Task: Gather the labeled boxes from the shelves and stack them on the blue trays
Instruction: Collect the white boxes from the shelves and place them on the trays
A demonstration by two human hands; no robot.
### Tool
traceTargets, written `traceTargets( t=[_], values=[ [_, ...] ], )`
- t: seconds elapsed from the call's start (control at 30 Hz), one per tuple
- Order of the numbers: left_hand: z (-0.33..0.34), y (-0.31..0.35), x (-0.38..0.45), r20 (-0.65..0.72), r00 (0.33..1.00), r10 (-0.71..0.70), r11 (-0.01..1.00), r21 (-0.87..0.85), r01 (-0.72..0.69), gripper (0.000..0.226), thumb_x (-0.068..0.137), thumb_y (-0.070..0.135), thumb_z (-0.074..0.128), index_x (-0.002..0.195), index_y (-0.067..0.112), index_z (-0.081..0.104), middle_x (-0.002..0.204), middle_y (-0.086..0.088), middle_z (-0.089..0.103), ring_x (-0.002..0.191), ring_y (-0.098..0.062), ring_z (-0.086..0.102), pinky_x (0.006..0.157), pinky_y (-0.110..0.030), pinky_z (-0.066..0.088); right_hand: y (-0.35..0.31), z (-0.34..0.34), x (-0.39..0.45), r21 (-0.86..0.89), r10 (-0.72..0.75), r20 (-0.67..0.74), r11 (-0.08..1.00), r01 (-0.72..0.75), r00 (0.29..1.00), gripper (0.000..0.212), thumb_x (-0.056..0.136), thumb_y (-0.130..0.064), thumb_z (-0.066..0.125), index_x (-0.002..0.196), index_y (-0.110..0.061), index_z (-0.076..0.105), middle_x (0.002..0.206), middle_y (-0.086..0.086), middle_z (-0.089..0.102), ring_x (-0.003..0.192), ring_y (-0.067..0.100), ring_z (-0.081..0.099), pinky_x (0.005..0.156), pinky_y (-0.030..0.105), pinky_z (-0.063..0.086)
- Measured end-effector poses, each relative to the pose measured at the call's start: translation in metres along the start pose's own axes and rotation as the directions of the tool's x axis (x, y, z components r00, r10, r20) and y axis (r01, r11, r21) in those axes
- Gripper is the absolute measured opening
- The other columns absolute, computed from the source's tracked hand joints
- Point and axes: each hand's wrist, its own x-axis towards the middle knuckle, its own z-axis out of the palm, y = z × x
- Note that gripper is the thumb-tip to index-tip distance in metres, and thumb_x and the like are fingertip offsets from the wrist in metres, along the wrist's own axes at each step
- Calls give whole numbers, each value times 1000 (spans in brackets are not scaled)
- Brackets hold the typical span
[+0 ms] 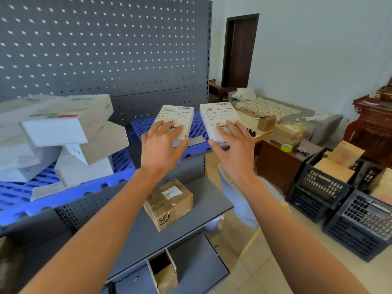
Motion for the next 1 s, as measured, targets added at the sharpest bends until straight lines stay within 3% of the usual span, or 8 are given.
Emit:
traceTargets(
  t=[0.27, 0.47, 0.63, 0.73, 0.83, 0.9, 1.0],
  values=[
    [11, -5, 22, -32, 994, -109, 993, 42, 110, 34, 92, 38, 68, 119, 18, 72, 130, -5, 64, 130, -33, 48, 98, -60, 43, 8, 33, 25, -1, -23, 104, 1000, 23, 994, 46, 92, -44, 68, 133, -24, 64, 150, 4, 49, 146, 27, 32, 109, 55, 33],
    [24, -20, 28, 4, 977, -214, 976, 39, 214, 47, 92, 48, 65, 133, 24, 65, 148, -3, 52, 146, -27, 31, 107, -60, 38, 5, 50, 36, 76, -21, 152, 997, 9, 988, 47, 92, -49, 65, 133, -26, 63, 149, 1, 50, 146, 24, 32, 111, 55, 32],
    [28, -23, 25, 53, 967, -249, 968, 30, 248, 54, 91, 52, 65, 136, 22, 63, 148, -2, 52, 145, -26, 32, 108, -58, 41, 5, 59, 32, 83, 10, 241, 996, -31, 971, 48, 95, -50, 59, 137, -28, 60, 150, -2, 49, 147, 21, 28, 113, 53, 26],
    [26, -21, 26, 92, 967, -237, 971, 44, 234, 52, 93, 52, 62, 135, 20, 63, 143, -4, 56, 140, -26, 41, 107, -54, 43, 5, 61, 33, 60, -5, 285, 998, -13, 958, 50, 97, -54, 52, 141, -29, 54, 157, -1, 39, 151, 22, 18, 115, 54, 20],
    [24, -17, 24, 104, 967, -234, 971, 82, 226, 52, 95, 54, 57, 135, 22, 62, 145, -1, 55, 142, -25, 38, 112, -62, 34, 6, 62, 31, 38, -19, 315, 999, 8, 949, 56, 98, -58, 46, 147, -32, 44, 164, -1, 24, 154, 22, 5, 118, 57, 12],
    [22, -15, 21, 112, 965, -239, 966, 129, 224, 50, 96, 55, 54, 135, 24, 61, 146, 2, 53, 145, -25, 34, 115, -69, 23, 6, 61, 26, 16, -33, 294, 999, 29, 955, 58, 99, -58, 44, 151, -31, 39, 165, 2, 21, 154, 24, 4, 118, 60, 14],
    [19, -10, 13, 60, 977, -204, 971, 140, 194, 42, 96, 48, 59, 128, 22, 66, 141, -1, 57, 143, -28, 38, 111, -69, 28, 6, 57, 16, -15, -56, 281, 998, 63, 958, 63, 99, -57, 44, 154, -27, 33, 167, 5, 15, 154, 28, 5, 117, 61, 16]
  ],
)
